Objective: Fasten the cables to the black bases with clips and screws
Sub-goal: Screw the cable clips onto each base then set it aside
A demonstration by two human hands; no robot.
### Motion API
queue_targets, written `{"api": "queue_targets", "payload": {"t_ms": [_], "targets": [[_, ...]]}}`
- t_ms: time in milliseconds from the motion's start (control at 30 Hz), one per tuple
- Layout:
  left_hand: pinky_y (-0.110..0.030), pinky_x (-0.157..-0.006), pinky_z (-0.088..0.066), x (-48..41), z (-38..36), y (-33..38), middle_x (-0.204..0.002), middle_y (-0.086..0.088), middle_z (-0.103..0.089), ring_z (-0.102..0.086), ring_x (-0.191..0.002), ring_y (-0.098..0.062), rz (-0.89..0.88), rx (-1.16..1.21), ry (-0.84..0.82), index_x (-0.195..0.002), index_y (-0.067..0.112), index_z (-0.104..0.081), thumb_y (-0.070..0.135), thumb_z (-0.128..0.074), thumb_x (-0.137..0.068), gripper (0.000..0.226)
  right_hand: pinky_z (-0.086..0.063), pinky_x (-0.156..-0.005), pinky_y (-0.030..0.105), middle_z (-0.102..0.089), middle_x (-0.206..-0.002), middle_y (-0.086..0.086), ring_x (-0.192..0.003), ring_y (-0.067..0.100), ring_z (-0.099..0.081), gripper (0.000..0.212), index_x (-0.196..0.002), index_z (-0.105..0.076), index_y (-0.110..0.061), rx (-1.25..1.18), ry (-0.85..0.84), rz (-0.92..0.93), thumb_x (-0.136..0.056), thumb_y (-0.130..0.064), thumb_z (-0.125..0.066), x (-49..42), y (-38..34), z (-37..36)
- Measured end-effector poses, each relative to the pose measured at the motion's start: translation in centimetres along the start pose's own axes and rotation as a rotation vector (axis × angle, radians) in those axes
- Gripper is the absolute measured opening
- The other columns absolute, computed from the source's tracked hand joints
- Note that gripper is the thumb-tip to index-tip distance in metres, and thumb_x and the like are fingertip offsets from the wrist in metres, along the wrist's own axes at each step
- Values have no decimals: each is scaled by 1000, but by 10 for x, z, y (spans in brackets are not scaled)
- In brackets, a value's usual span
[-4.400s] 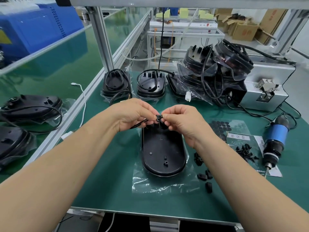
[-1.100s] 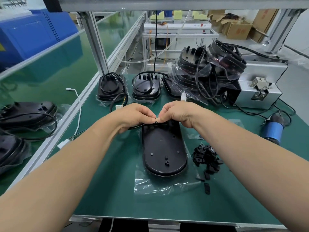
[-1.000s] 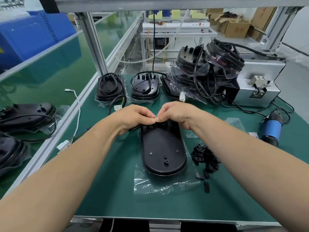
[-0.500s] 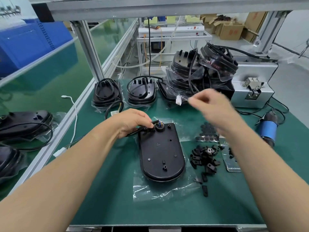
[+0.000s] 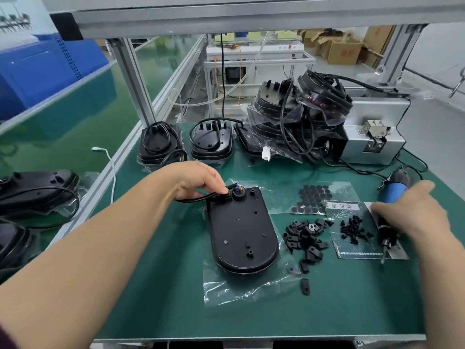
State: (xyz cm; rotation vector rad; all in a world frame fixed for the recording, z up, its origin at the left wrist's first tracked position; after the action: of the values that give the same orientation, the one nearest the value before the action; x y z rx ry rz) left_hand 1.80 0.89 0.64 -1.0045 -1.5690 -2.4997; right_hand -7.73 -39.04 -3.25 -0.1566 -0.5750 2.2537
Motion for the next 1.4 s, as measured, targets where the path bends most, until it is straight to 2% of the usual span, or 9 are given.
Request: {"api": "queue_targets", "payload": {"t_ms": [133,300,367,467,633,900,1067,1200,1400], "targets": [[-21,-71,-41,0,-1,2,-87,-8,-60,-48,-88,-17,25,-15,-9,-69,12,-63,-6,-69,-79,21,-42,-64,39,-57,-95,19,-82,36,-57,55,-105,-40,1,-214,-30,-76,-76,-34,-71,1,6,1],[-24,-79,-42,0,1,2,-79,-2,-65,-56,-79,-12,29,-45,12,-70,12,-67,-6,-66,-81,21,-54,-47,27,-50,-80,10,-56,18,-53,16,-92,-48,-9,-1256,-323,-158,-83,-8,-61,25,-24,9],[-25,-82,-42,1,1,2,-80,-2,-66,-57,-82,-12,21,-59,16,-69,12,-67,-5,-67,-81,21,-55,-53,24,-55,-80,8,-59,16,-59,25,-100,-48,-7,-1507,-453,-101,-81,-10,-66,44,-44,11],[-28,-86,-40,2,0,3,-82,-1,-67,-58,-85,-11,8,-90,22,-68,14,-66,-1,-69,-81,20,-55,-60,28,-63,-76,9,-64,18,-60,62,-113,-52,-5,-1687,-576,-39,-73,-42,-83,73,-77,12],[-30,-92,-41,3,-9,5,-92,1,-69,-61,-94,-9,2,-138,27,-68,18,-67,5,-72,-80,18,-51,-51,27,-59,-69,1,-57,15,-54,59,-102,-55,-10,-1695,-611,99,-82,-64,-68,103,-135,3],[-26,-78,-42,-1,-12,8,-93,-10,-59,-55,-91,-15,-12,-152,25,-67,16,-68,6,-75,-77,15,-44,-49,29,-50,-69,5,-52,19,-46,45,-110,-47,-9,-1757,-505,479,-90,-47,-59,131,-209,1],[-25,-71,-41,-3,-10,7,-86,-15,-55,-51,-76,-18,-13,-104,16,-66,12,-69,-1,-75,-74,16,-43,-49,31,-48,-65,8,-49,22,-48,24,-94,-49,-15,-1714,-460,623,-94,-37,-57,143,-231,-14],[-24,-65,-39,-3,-9,8,-62,2,-65,-57,-53,-3,-7,-128,0,-68,13,-69,1,-75,-76,15,-43,-49,31,-51,-63,5,-48,21,-49,21,-89,-49,-18,-1686,-437,682,-94,-37,-57,143,-234,-21],[-32,-83,-39,-2,-9,11,-64,6,-69,-60,-61,-2,3,-179,-16,-67,17,-69,3,-76,-76,17,-43,-50,31,-49,-65,9,-49,24,-47,25,-88,-47,-15,-1692,-444,684,-93,-38,-55,141,-234,-22]]}}
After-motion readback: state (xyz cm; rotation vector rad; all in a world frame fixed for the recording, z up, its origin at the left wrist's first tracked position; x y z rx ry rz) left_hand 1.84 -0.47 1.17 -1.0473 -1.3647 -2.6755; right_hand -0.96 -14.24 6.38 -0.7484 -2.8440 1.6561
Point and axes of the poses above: each hand's wrist, its own x-axis away from the middle knuckle, its own z-axis out of the back of the hand, y = z × x, the point moved 2 cm from there along -x, towards the middle knuckle
